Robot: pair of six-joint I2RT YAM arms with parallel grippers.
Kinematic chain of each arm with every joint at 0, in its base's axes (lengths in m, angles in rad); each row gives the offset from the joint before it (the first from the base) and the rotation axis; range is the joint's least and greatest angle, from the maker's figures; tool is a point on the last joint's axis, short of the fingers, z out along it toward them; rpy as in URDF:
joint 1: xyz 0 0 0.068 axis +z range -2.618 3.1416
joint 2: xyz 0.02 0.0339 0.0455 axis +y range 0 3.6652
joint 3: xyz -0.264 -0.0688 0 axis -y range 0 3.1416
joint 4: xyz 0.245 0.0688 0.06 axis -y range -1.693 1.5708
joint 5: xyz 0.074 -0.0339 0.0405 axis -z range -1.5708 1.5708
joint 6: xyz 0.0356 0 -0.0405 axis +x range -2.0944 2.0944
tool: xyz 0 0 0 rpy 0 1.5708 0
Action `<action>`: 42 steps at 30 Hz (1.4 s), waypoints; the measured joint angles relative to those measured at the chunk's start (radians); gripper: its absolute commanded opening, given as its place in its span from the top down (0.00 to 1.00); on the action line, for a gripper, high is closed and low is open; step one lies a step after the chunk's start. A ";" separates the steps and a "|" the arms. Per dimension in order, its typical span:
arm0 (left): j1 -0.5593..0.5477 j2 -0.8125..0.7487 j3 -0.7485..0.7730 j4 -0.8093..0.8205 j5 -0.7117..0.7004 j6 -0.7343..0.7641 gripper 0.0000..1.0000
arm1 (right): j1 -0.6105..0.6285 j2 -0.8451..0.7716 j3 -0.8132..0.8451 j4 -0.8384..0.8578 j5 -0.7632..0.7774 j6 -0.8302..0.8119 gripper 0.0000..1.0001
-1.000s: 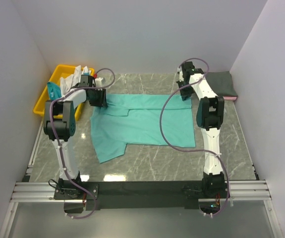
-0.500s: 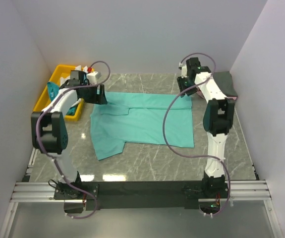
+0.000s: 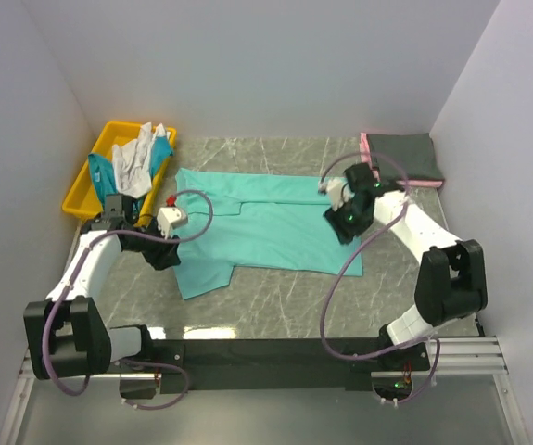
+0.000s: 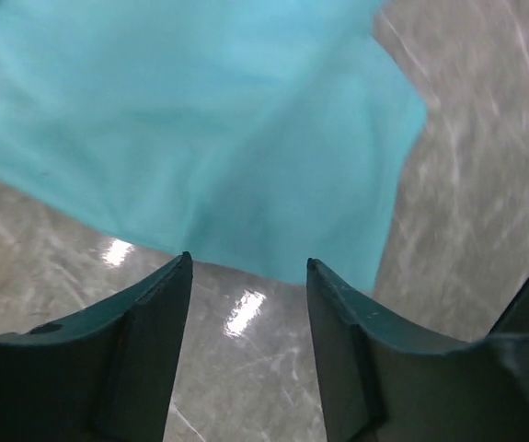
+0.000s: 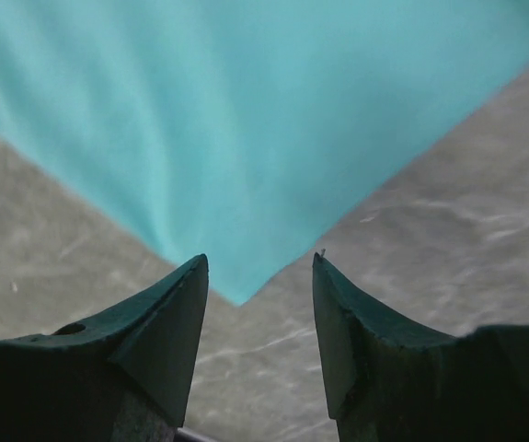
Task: Fold and stack the t-shirts
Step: Fold the tshirt
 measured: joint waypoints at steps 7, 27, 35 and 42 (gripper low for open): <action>0.000 -0.013 -0.122 -0.059 -0.012 0.267 0.44 | 0.150 -0.047 -0.299 0.112 0.102 -0.063 0.47; -0.002 0.010 -0.117 0.012 -0.056 0.482 0.43 | 0.173 -0.165 -0.447 0.230 0.176 -0.119 0.48; -0.065 0.064 -0.152 0.078 -0.061 0.507 0.43 | 0.198 -0.148 -0.468 0.259 0.173 -0.121 0.48; -0.125 0.161 -0.180 0.166 -0.081 0.485 0.59 | 0.201 -0.100 -0.484 0.284 0.177 -0.132 0.54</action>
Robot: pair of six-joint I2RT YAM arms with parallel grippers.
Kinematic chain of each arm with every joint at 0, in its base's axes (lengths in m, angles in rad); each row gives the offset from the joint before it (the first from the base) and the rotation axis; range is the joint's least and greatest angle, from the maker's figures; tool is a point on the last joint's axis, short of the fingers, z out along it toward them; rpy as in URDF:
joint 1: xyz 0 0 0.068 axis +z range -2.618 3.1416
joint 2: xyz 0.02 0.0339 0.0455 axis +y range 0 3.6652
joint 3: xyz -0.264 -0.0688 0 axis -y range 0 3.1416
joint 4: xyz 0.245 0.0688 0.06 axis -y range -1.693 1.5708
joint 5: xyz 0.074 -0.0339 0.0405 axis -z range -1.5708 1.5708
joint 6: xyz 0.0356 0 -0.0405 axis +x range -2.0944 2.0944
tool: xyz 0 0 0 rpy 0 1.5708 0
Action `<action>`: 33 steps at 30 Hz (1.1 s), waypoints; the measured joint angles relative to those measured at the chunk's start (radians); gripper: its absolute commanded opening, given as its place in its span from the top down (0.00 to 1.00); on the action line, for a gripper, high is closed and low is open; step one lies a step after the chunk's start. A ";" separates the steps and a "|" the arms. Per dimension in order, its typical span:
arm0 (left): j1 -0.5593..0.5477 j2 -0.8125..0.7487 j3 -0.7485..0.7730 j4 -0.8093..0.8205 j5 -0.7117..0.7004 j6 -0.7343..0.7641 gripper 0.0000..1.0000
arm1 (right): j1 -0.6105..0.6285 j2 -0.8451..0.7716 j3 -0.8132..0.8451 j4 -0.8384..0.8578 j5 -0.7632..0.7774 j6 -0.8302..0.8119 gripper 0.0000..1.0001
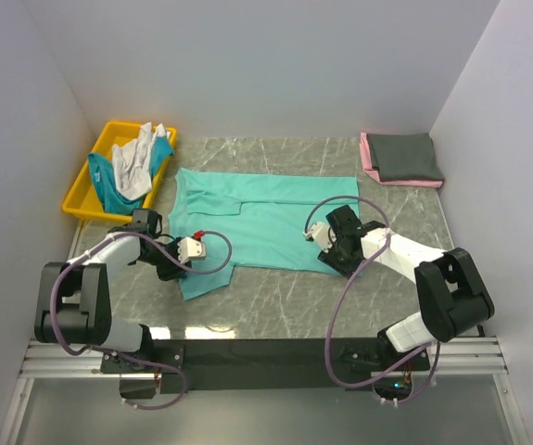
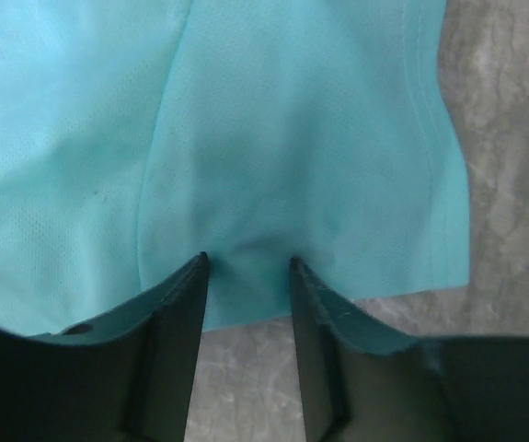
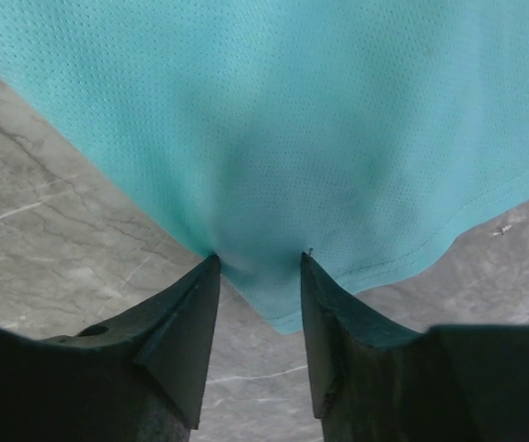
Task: Fold and stack the t-shirts
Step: Fold the tshirt
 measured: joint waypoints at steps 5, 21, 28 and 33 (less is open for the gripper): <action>-0.001 0.010 0.004 0.001 0.006 0.000 0.71 | 0.001 0.002 0.000 0.002 0.003 -0.006 0.50; -0.023 0.006 0.010 -0.027 -0.005 0.006 0.95 | 0.002 -0.088 -0.036 -0.057 0.000 -0.040 0.50; -0.024 0.005 0.010 -0.035 -0.008 0.004 0.97 | 0.004 -0.042 -0.049 -0.027 0.032 -0.058 0.66; -0.025 -0.014 0.010 -0.061 -0.011 0.003 0.99 | 0.006 -0.033 -0.061 0.033 0.080 -0.064 1.00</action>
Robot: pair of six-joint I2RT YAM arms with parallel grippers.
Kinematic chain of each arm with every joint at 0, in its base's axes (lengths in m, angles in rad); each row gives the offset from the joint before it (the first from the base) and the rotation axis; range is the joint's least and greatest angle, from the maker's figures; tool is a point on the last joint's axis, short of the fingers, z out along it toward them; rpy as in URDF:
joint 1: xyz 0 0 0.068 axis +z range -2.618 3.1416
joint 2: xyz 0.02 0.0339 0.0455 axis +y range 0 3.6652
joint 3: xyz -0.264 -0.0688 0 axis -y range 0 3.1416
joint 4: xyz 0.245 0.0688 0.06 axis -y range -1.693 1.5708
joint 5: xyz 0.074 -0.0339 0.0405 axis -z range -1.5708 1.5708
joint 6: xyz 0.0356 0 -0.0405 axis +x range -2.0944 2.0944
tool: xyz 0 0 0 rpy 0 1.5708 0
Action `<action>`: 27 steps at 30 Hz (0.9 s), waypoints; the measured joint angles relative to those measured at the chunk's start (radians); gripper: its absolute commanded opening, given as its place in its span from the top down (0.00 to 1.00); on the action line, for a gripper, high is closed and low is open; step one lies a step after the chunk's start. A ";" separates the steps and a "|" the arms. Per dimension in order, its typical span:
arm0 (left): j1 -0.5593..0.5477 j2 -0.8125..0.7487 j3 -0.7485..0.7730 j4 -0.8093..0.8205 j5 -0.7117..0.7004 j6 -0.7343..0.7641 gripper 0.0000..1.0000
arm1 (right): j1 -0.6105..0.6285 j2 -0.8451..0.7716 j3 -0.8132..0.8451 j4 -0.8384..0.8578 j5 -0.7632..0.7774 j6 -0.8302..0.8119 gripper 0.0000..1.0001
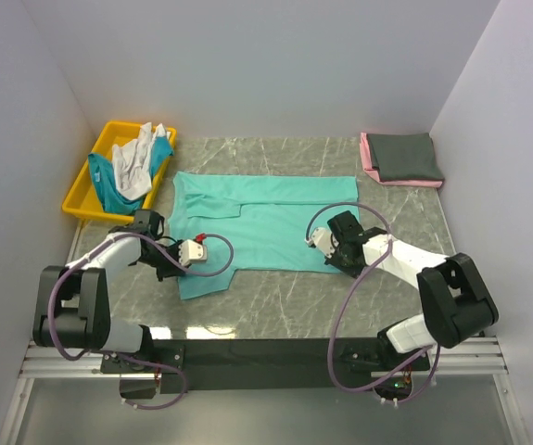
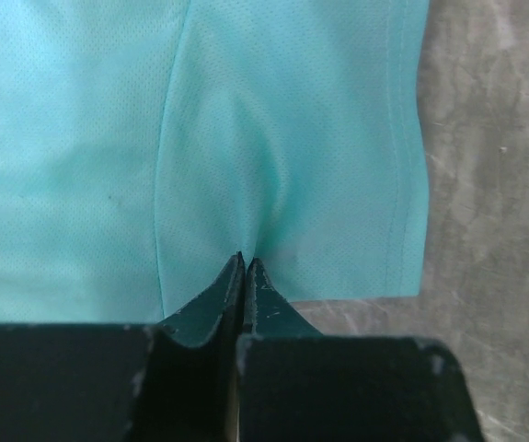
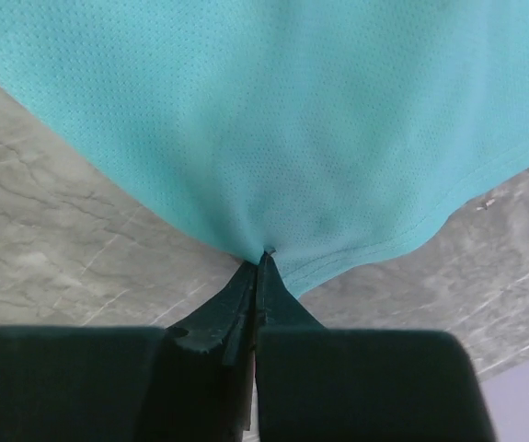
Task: Fold and stack the t-shirts
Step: Fold the tshirt
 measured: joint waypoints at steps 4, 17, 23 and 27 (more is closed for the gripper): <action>0.000 -0.070 0.000 -0.053 0.000 0.005 0.99 | 0.000 -0.030 -0.016 0.001 0.002 0.005 1.00; 0.089 -0.253 0.067 -0.291 0.048 0.015 0.99 | -0.064 -0.212 0.032 -0.138 -0.023 -0.003 1.00; 0.133 -0.131 0.247 -0.261 0.094 -0.055 0.99 | -0.127 -0.066 0.198 -0.137 -0.043 -0.029 1.00; 0.135 -0.049 0.313 -0.190 0.105 -0.130 0.99 | -0.149 0.040 0.303 -0.121 -0.051 -0.039 1.00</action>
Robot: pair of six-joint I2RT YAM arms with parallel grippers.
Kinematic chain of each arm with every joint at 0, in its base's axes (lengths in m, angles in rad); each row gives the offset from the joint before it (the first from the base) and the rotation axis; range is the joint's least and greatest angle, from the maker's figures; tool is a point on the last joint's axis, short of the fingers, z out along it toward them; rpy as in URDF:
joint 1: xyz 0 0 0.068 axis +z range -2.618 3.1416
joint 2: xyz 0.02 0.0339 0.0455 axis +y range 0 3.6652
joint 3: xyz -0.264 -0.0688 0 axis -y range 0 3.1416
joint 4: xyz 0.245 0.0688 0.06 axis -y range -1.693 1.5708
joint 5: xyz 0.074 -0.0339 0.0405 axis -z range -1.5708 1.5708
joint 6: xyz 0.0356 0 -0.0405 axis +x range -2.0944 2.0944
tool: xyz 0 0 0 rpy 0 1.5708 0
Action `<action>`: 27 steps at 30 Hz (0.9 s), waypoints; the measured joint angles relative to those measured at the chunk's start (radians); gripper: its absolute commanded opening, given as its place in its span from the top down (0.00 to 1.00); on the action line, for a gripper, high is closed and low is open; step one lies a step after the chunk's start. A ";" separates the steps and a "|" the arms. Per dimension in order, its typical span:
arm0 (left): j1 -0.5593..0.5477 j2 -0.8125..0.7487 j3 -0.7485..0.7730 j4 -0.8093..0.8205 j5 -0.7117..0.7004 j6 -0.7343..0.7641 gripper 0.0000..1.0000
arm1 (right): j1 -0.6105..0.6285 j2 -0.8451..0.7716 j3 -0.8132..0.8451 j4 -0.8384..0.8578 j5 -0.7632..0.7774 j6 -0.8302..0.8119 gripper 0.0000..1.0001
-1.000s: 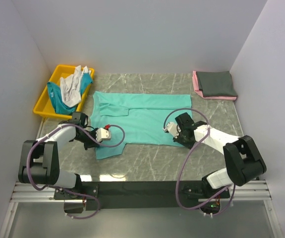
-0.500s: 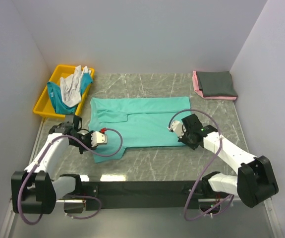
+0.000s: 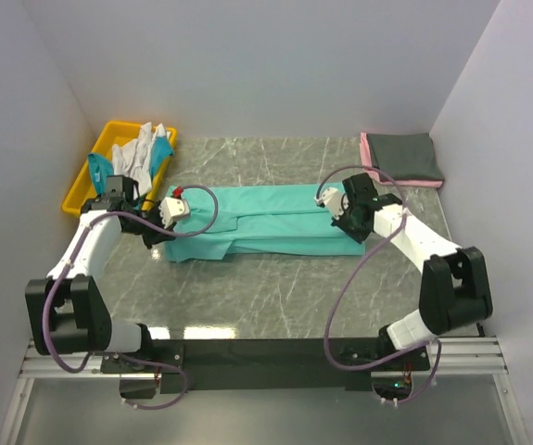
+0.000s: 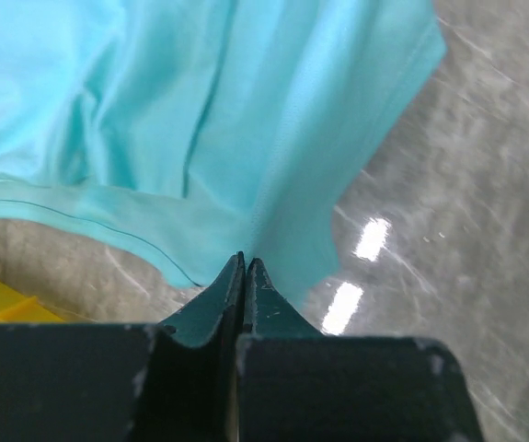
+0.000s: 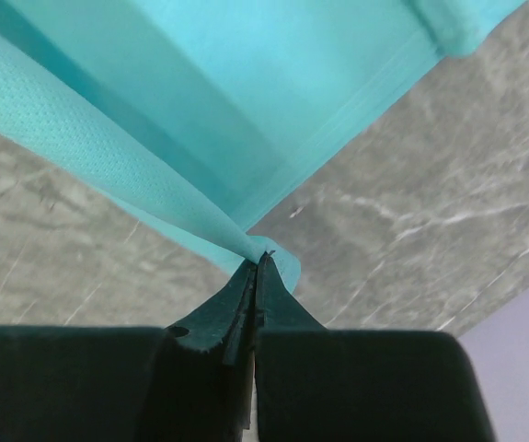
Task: Fold and stack the t-shirts
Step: Fold the tshirt
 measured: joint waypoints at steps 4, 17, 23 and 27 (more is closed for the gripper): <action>0.001 0.065 0.032 0.062 0.000 -0.070 0.99 | -0.006 0.089 0.081 0.000 0.000 -0.006 1.00; 0.002 0.241 0.121 0.211 -0.019 -0.212 0.99 | -0.009 0.301 0.275 0.020 0.028 -0.029 1.00; -0.001 0.301 0.135 0.249 -0.029 -0.248 0.99 | -0.009 0.362 0.280 0.039 0.048 -0.032 1.00; -0.006 0.325 0.137 0.268 -0.039 -0.265 0.99 | -0.010 0.394 0.303 0.042 0.053 -0.032 1.00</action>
